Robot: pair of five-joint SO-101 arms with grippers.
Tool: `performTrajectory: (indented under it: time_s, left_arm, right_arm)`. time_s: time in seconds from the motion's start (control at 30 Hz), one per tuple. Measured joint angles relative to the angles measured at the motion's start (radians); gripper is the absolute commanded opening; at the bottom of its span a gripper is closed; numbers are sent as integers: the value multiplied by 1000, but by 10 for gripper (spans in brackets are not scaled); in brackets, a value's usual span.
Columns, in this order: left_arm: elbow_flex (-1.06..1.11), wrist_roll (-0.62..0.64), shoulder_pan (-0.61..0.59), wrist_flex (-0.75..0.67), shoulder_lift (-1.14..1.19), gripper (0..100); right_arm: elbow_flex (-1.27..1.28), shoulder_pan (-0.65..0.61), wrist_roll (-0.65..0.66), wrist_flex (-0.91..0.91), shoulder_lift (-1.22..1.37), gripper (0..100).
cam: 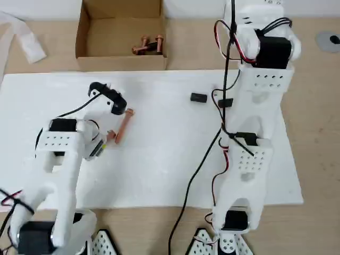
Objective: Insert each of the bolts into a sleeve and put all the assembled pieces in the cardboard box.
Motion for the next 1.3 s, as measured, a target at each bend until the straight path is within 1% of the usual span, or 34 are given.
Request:
performTrajectory:
  time_s: [0.17,0.37,0.5,0.6,0.8,1.0,1.07,1.13,1.17,1.3]
  left_arm:
    - [-17,0,0,-8,112,129]
    - [-101,2,0,-8,195,129]
    - [-170,37,0,-8,229,129]
    - [-215,40,2,-8,259,129]
    - [-255,35,72,-15,365,129]
    - [-276,43,77,-54,445,126]
    - [-302,43,66,-41,462,87]
    - [-318,44,61,-25,474,12]
    - [-321,44,64,-18,480,2]
    - [-319,51,71,-14,491,9]
  right_arm:
    - [0,0,0,0,0,253]
    - [0,0,0,0,0,253]
    - [0,0,0,0,0,253]
    - [0,0,0,0,0,253]
    - [0,0,0,0,0,253]
    - [0,0,0,25,0,253]
    - [0,0,0,51,0,253]
    - [0,0,0,66,0,253]
    - [0,0,0,68,0,253]
    - [0,0,0,68,0,253]
